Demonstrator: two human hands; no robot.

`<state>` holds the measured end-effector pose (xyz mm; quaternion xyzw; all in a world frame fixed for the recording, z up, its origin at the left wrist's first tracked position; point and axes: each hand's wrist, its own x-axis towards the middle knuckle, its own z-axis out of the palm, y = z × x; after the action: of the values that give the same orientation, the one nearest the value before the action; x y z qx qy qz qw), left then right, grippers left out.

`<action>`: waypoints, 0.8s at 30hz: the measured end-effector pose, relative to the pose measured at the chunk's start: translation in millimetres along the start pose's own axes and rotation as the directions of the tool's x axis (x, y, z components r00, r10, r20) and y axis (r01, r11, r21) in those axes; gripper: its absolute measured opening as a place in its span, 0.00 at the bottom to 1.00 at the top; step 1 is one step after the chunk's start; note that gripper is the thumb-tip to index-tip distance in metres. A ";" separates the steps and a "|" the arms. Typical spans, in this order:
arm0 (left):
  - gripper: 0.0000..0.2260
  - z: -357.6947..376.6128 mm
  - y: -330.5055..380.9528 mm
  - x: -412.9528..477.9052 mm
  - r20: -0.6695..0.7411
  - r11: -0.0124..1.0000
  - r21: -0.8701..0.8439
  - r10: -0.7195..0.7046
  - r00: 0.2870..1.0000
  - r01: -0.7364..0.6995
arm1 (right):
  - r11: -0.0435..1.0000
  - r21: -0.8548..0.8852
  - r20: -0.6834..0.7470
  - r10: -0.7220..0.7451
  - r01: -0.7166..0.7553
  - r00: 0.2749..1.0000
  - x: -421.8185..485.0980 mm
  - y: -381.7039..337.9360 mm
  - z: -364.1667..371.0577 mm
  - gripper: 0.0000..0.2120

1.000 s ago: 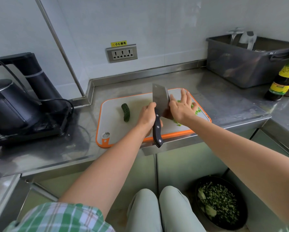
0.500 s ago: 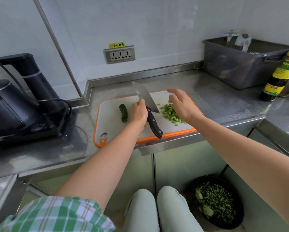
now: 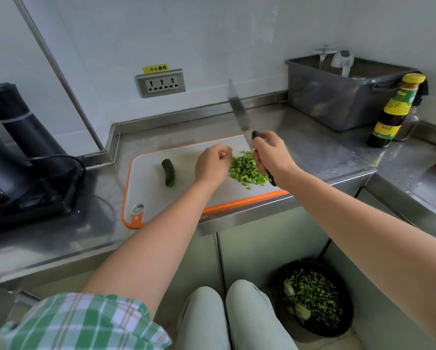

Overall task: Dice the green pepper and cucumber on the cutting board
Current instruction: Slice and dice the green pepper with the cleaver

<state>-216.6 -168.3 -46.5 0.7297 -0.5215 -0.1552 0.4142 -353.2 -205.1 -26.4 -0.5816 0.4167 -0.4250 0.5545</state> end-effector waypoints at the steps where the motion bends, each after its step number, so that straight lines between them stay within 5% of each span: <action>1: 0.06 3.2 -6.4 -2.6 0.020 0.998 0.067 0.015 1.000 -0.016 | 1.000 0.029 -0.039 0.011 -0.010 0.999 2.1 2.4 -5.4 0.07; 10: 0.15 36.1 -21.2 -3.9 0.166 0.904 0.406 0.072 0.983 -0.135 | 0.996 0.049 -0.018 0.070 -0.069 0.997 4.9 22.7 -22.3 0.06; 18: 0.08 21.3 -33.2 -1.2 -0.027 0.942 0.326 0.088 0.996 -0.074 | 0.994 -0.091 0.007 0.063 -0.062 0.998 3.5 16.1 -31.9 0.09; 24: 0.09 17.9 -38.0 -6.7 -0.021 0.925 0.377 0.052 0.998 -0.040 | 0.942 -0.320 0.097 0.136 -0.098 0.986 -6.1 12.9 -31.2 0.10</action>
<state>-207.1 -166.0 -87.9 0.7854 -0.5522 -0.0316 0.2780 -385.0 -208.9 -38.7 -0.6605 0.4795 -0.2847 0.5027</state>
